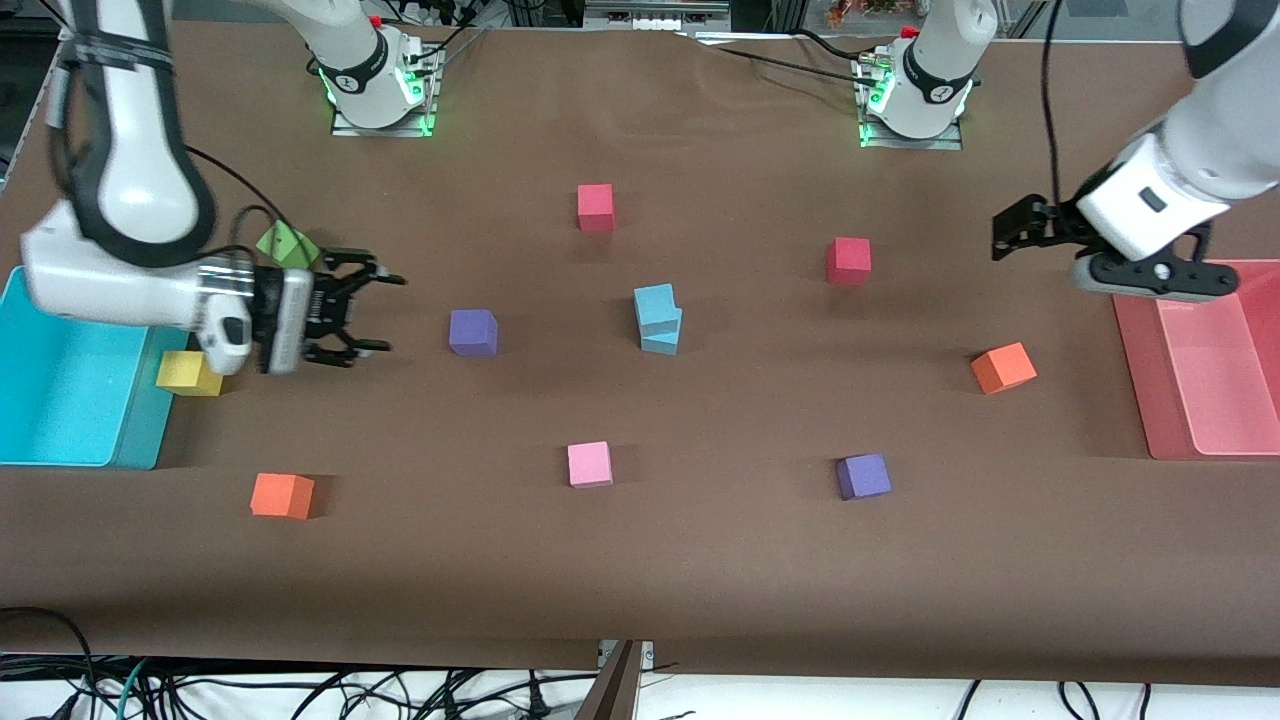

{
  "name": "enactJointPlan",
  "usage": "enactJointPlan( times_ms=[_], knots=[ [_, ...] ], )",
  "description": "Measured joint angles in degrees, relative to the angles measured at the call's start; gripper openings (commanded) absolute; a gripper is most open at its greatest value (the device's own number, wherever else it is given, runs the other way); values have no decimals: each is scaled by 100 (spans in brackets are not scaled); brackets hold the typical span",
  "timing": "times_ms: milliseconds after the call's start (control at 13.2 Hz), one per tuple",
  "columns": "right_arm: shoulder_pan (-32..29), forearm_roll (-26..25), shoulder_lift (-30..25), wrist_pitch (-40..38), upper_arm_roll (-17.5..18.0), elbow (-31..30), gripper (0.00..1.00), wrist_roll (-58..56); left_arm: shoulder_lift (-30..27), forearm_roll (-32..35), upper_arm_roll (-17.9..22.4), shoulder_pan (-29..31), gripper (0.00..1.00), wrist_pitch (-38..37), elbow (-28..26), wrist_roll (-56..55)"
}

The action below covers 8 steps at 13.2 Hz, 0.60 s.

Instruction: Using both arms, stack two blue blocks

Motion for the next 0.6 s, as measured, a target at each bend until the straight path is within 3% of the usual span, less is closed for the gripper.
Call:
enactJointPlan(
  times_ms=[302,453,604],
  knots=[
    [146,-2303,-16,-651,-67,1104,100,3319,-23,201,23,183,100,-21,-42,142],
    [397,-3163,-15,-750,-49,1344,100,4708,-92,247,9,182,100,-35,-88,142],
    [628,-3631,-4,-761,-33,1377,100,5882,-198,248,5,178,100,-35,-133,142]
  ],
)
